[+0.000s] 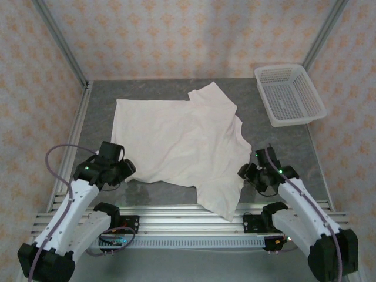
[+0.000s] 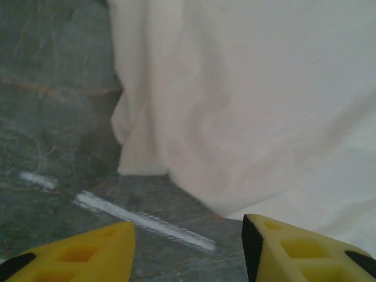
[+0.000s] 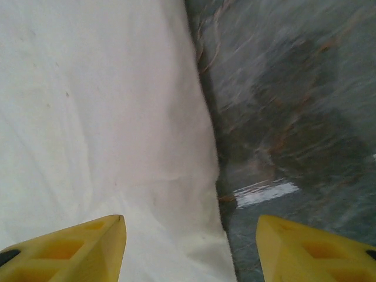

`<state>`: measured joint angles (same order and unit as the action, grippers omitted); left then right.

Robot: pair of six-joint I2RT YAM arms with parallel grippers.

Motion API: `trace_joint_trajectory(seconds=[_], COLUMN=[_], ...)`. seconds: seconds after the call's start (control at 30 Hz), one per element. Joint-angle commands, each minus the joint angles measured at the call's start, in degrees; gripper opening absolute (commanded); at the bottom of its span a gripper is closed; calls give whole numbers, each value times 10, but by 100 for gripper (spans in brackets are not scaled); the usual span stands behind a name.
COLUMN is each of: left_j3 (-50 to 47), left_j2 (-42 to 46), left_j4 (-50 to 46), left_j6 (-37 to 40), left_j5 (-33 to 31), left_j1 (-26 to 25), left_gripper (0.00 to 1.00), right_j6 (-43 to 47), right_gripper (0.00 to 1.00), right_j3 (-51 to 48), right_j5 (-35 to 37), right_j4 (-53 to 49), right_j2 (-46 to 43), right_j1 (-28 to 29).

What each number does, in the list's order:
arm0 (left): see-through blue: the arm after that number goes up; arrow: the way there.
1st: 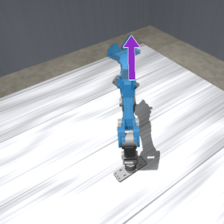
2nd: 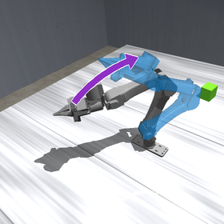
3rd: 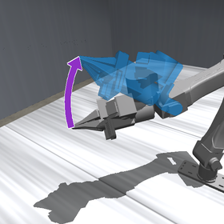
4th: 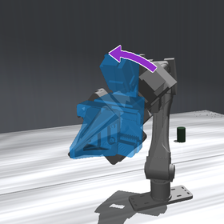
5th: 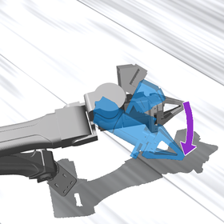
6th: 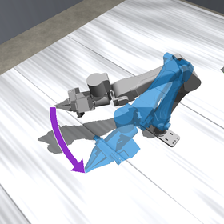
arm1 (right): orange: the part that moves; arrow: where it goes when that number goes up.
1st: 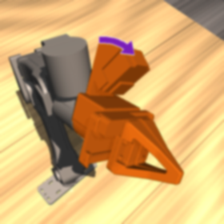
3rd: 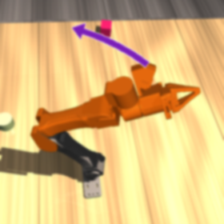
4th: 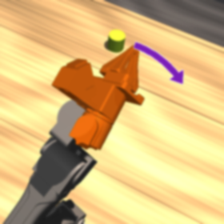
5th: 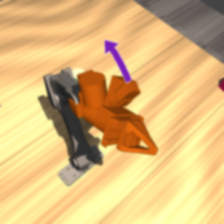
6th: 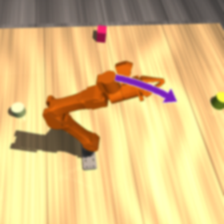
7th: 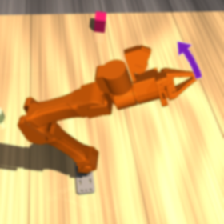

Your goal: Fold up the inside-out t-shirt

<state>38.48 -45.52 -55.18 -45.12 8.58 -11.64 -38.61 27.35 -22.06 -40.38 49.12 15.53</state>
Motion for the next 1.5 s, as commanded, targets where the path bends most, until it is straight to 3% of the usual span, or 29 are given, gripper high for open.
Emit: trace_joint_trajectory(seconds=[0.0,0.07,0.13,0.23,0.27,0.5,0.6,0.73,0.8,0.97,1.03,1.1,1.17,1.23,1.37,1.47], left_j3=[-20,-29,-33,-33,-33,-36,-34,-29,-23,27,44,55,67,68,8,-36], left_j2=[-5,-15,-31,-59,-67,-143,-180,-198,-201,-222,-232,-246,-260,-257,-197,-160], left_j4=[-13,3,18,39,46,86,87,63,59,45,61,109,149,150,138,146], left_j6=[-38,-43,-48,-55,-56,-63,-69,-69,-65,-53,-37,-1,23,-3,-128,-168], left_j5=[-48,-55,-58,-62,-59,-70,-83,-155,-181,-260,-256,-202,-93,-21,0,-9], left_j1=[-5,-6,-5,-5,-5,-11,-12,-11,-10,2,15,20,17,-9,-103,-146], left_gripper=[54,56,57,58,58,49,36,15,9,9,7,6,10,16,36,39], right_j6=[-26,-16,8,40,45,25,9,-29,-30,-5,-2,0,-4,-3,-5,-4], right_gripper=[60,57,45,2,0,0,0,0,0,0,0,0,0,0,0,0], right_j3=[-4,2,13,30,34,61,82,121,142,197,204,204,203,206,203,204], right_j5=[-40,-30,-24,-23,-18,73,91,154,166,203,196,171,136,116,117,115], right_j4=[105,125,134,125,118,58,39,20,23,-2,4,19,36,40,45,45], right_j2=[49,93,132,159,158,58,48,30,30,75,86,101,117,127,124,120], right_j1=[16,23,26,27,27,27,26,3,-14,-60,-76,-81,-81,-81,-81,-80])
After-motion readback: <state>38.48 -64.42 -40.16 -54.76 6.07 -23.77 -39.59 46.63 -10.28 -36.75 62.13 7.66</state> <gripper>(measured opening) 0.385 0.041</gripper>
